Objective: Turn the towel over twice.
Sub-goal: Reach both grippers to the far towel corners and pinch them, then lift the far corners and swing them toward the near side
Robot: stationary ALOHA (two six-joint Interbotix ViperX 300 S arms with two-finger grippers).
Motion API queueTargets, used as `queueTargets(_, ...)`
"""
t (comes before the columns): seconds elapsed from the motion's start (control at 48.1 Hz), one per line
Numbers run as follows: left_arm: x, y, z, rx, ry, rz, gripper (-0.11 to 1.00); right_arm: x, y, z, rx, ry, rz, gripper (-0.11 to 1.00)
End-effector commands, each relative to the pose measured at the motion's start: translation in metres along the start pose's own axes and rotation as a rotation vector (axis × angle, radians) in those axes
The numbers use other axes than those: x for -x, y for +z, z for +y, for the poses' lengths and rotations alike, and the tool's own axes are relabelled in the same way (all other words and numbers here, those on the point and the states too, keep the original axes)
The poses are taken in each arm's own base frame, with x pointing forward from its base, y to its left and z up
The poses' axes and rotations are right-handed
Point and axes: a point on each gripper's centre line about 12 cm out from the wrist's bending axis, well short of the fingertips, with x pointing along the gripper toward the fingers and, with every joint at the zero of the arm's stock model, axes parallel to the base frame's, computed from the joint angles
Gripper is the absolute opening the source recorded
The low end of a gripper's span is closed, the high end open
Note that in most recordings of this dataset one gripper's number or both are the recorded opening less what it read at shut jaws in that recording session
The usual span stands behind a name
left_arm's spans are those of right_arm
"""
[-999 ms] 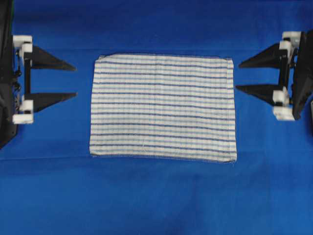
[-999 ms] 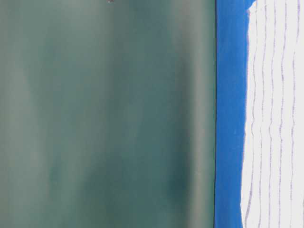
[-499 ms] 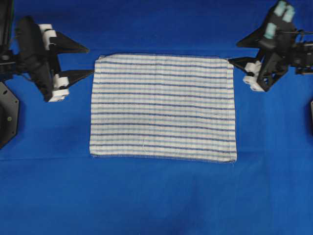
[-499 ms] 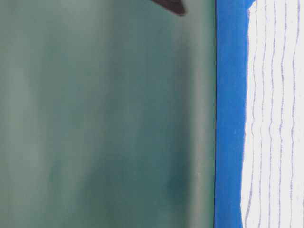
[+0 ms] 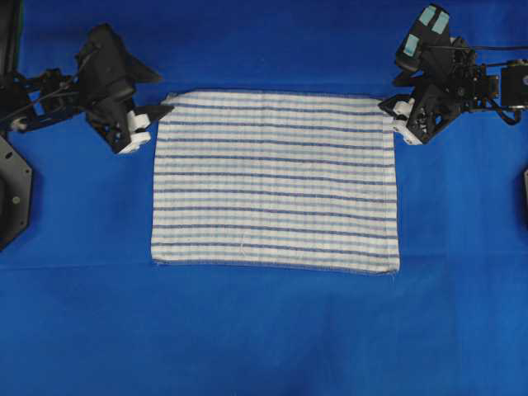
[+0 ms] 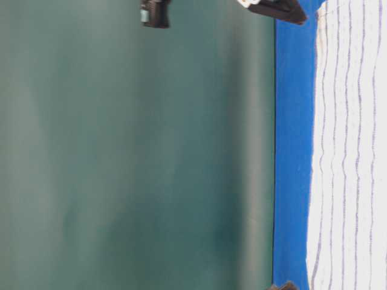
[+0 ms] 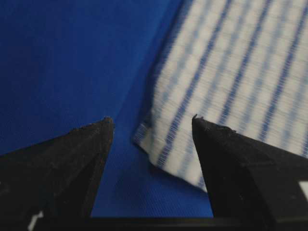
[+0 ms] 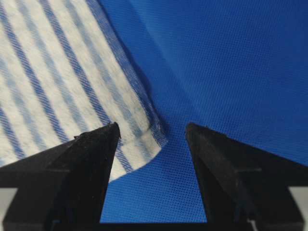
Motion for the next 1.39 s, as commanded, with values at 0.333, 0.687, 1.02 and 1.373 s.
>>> queueTargets(0.333,-0.03,-0.017,0.011,0.02,0.027,0.074,0.6,-0.02,-0.005,-0.008,-0.016,0.002,0.034,0.62)
queueTargets(0.687,-0.033,-0.022,0.013,-0.015,0.022,0.133,0.04,-0.021,-0.007,-0.008,-0.003,0.002,0.043,0.08)
queueTargets(1.02,-0.028,0.004,0.03,-0.011,0.065,0.076,0.04,-0.009,0.005,-0.018,-0.014,-0.052,0.024,0.08)
queueTargets(1.373,-0.007,0.065,0.07,0.022,0.165,-0.038,0.04,0.045,0.056,-0.055,0.009,-0.211,-0.137,0.08)
